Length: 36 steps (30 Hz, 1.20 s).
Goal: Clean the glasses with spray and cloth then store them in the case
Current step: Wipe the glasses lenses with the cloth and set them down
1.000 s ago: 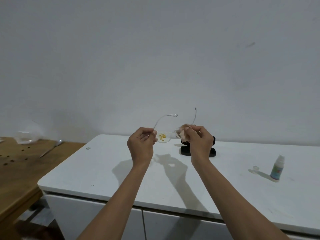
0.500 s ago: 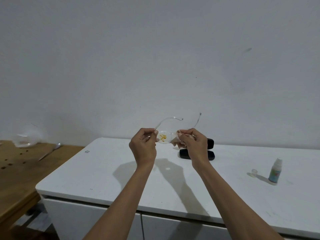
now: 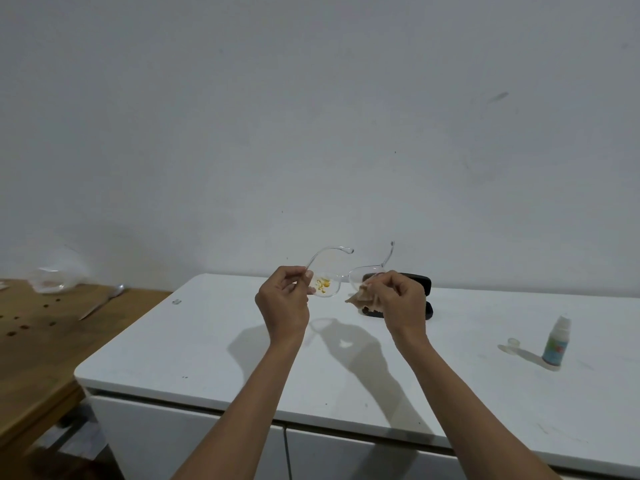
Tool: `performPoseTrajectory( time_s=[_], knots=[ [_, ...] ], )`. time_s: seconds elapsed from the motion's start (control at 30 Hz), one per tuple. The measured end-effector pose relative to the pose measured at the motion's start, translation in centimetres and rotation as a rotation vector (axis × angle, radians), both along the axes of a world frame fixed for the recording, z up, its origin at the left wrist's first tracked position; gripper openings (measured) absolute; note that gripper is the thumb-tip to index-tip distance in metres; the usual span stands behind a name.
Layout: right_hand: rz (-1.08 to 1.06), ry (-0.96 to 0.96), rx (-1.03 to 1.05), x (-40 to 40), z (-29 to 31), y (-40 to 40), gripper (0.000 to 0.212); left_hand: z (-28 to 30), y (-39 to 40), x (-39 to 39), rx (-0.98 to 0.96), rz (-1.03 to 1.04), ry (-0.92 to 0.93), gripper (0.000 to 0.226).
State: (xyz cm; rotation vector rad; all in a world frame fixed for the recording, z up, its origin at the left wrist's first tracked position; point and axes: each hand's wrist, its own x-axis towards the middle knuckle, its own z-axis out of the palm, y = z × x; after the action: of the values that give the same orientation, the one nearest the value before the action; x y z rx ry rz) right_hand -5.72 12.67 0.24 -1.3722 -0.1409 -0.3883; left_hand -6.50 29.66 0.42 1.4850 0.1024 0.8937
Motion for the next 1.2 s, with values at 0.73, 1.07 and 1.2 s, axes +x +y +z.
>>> performPoseTrajectory(
  time_s=[0.73, 1.07, 1.2],
  knots=[
    [-0.108, 0.024, 0.027, 3.1, 1.4, 0.8, 0.008, 0.7, -2.5, 1.0, 0.06, 0.039, -0.085, 0.015],
    [0.051, 0.036, -0.03, 1.2, 0.2, -1.2, 0.02, -0.4, -0.7, 0.8, 0.086, 0.006, -0.002, 0.008],
    [-0.159, -0.009, 0.009, 1.2, 0.3, -0.4, 0.016, -0.3, -0.6, 0.4, 0.099, -0.031, -0.014, 0.009]
  ],
)
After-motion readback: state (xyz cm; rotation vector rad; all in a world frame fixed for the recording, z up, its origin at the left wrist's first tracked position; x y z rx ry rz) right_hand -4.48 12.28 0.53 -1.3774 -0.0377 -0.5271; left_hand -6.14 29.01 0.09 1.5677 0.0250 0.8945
